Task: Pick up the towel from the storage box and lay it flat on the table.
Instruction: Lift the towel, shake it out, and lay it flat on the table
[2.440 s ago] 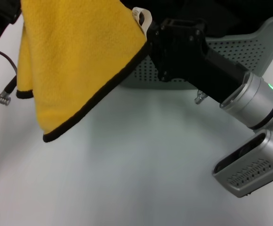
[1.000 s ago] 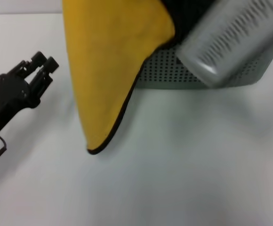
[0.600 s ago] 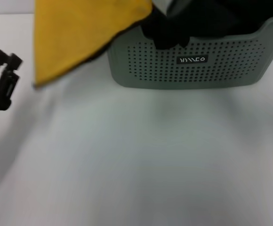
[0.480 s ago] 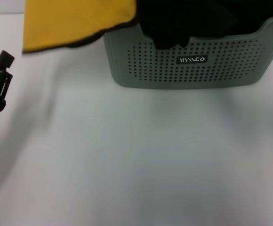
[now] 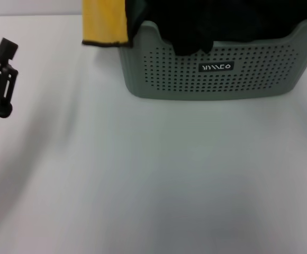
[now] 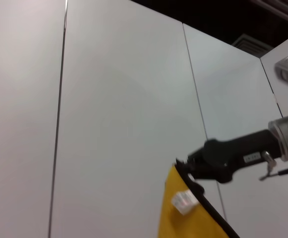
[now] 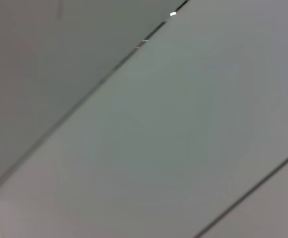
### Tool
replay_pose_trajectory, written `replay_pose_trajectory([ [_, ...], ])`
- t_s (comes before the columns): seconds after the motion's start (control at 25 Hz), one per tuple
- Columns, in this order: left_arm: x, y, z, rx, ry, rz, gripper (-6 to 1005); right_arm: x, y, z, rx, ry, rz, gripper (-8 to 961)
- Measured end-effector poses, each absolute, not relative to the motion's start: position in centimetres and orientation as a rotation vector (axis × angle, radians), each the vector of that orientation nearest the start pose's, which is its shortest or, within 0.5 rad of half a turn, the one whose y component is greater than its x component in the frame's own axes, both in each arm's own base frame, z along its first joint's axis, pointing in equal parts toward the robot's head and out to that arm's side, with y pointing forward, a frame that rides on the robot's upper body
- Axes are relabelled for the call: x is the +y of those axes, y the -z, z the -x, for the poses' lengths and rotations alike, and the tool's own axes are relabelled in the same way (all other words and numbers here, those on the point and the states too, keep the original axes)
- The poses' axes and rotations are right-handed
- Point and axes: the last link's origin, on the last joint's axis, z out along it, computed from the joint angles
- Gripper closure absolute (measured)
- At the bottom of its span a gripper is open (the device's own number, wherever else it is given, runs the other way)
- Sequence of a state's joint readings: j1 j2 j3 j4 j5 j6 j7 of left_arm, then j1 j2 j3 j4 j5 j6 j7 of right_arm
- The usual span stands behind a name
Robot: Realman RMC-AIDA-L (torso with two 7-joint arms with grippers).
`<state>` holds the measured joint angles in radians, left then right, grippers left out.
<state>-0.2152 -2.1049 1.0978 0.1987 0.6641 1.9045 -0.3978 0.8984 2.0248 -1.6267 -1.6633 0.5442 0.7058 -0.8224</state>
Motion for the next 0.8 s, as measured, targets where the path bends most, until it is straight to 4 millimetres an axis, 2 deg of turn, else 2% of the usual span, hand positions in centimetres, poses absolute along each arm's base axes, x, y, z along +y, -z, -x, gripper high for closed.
replay_pose_trajectory([
  [0.16,22.9,-2.9,29.1,-0.042,1.231,1.64,598,39.7,-4.9,10.3,-0.497,-0.39,2.262,943],
  [0.4,22.9,-2.4,28.9,-0.049,1.233,1.664,590,39.7,-5.5,11.1,-0.442,-0.434,2.382,943],
  [0.6,23.0,-1.4,28.3,-0.05,1.256,1.742,582,40.3,-4.6,12.0,-0.414,-0.437,2.466,943],
  [0.8,23.0,0.6,27.6,-0.06,1.265,1.839,575,40.6,-3.9,13.0,-0.421,-0.459,2.494,943],
])
